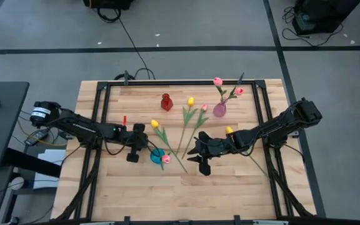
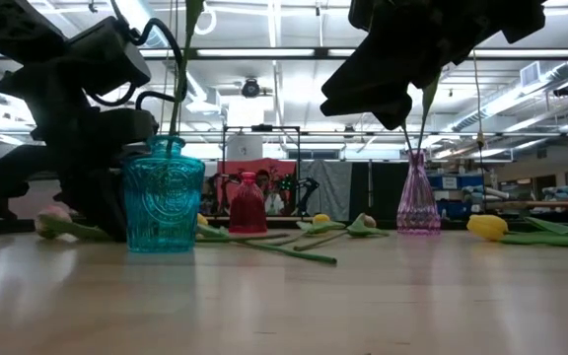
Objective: Sort flowers into vase by color
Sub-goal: Put the left light pink tulip into the blue flower vase
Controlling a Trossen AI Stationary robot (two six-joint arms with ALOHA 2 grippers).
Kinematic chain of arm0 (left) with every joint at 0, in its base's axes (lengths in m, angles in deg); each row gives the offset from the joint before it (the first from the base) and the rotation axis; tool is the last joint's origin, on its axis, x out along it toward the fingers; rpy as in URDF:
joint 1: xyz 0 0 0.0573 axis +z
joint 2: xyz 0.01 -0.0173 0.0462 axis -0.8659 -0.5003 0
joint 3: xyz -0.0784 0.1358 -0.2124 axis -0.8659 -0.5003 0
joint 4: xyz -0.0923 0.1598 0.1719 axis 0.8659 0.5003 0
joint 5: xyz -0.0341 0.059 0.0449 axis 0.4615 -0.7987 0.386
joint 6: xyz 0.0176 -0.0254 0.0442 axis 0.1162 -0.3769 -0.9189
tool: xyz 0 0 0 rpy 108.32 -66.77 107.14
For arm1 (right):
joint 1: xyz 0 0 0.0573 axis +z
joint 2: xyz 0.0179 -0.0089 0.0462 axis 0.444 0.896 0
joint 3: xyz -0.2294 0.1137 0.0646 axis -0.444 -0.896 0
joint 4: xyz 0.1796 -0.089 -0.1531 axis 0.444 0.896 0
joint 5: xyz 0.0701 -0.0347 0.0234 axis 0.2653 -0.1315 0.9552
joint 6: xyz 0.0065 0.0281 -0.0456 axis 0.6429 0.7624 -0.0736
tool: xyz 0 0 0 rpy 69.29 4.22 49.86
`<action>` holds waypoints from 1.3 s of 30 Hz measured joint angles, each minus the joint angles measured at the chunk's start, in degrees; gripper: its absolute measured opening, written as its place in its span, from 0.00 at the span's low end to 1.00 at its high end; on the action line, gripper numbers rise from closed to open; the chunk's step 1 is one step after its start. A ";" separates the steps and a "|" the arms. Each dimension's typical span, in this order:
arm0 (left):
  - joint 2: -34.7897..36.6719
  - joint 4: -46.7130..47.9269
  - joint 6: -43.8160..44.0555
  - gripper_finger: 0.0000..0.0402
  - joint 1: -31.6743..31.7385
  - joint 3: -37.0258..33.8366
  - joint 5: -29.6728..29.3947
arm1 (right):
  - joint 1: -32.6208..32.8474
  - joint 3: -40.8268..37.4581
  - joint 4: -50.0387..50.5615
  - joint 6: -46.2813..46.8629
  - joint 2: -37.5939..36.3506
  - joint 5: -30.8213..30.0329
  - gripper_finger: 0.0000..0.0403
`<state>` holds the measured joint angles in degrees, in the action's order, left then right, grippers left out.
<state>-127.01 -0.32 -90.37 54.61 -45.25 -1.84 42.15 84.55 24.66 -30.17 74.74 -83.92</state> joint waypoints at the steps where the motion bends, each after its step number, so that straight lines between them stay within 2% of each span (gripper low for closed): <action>1: 0.03 1.29 0.35 0.03 0.00 0.65 -0.03 | 0.00 0.00 -0.01 0.00 0.00 0.01 0.34; 4: 1.50 8.18 -0.25 0.02 0.32 3.71 -2.04 | 0.00 0.00 -0.06 -0.03 0.00 -0.64 0.34; 9: 3.72 13.50 -2.02 0.01 1.31 9.91 -7.18 | -0.13 -0.02 -1.63 -1.66 0.02 -6.77 0.34; 12: 3.74 11.79 -3.31 0.01 1.98 12.03 -7.47 | -0.92 -0.02 -2.90 -4.03 0.02 -8.46 0.34; 19: 3.67 0.95 -9.60 0.01 3.74 12.60 -7.31 | -3.31 -0.02 -7.56 -7.97 0.04 -8.78 0.31; 24: 2.28 -2.82 -10.98 0.01 7.52 12.60 -2.94 | -4.29 -0.02 -14.91 -12.97 0.04 -8.74 0.31; 28: -1.60 -5.62 -10.95 0.01 9.35 12.60 1.86 | -5.12 -0.02 -18.68 -15.04 0.04 -8.76 0.31; 32: -5.41 -9.29 -10.97 0.01 9.98 12.56 3.83 | -6.08 -0.02 -21.13 -14.74 1.79 -8.76 0.31; 39: -11.76 -3.61 -11.04 0.01 10.03 19.20 5.47 | -8.15 0.69 -23.03 -13.05 8.78 -9.65 0.31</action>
<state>-138.77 -3.93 -101.41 64.65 -26.05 3.63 34.00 85.24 1.63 -43.22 83.52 -93.57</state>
